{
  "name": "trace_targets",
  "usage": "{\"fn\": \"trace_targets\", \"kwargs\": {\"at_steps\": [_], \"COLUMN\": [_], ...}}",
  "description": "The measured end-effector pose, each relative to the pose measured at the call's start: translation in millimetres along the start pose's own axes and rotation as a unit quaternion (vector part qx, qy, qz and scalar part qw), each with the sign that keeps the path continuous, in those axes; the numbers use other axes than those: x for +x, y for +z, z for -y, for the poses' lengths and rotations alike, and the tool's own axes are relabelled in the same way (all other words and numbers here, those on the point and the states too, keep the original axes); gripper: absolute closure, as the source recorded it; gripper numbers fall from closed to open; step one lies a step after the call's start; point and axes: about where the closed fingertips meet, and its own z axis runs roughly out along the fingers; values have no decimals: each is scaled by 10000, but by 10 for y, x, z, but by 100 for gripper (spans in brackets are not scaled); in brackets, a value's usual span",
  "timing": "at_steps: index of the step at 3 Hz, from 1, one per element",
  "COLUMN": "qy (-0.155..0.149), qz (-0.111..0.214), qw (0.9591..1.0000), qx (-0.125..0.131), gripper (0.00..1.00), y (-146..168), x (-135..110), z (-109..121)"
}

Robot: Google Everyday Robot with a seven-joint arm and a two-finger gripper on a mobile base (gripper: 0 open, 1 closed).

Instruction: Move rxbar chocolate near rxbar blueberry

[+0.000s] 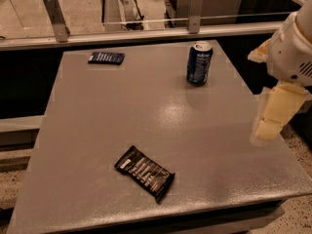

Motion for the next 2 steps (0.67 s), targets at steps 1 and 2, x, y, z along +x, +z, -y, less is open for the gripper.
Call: {"fn": "trace_targets", "kwargs": {"at_steps": [1,2], "qy": [134,262], "qz": [419,819], "qw": [9984,9942], "qx": [-353,-643], "gripper": [0,0], "y": [268,550], "x": [-418,-898], "z": [-541,-1028]}}
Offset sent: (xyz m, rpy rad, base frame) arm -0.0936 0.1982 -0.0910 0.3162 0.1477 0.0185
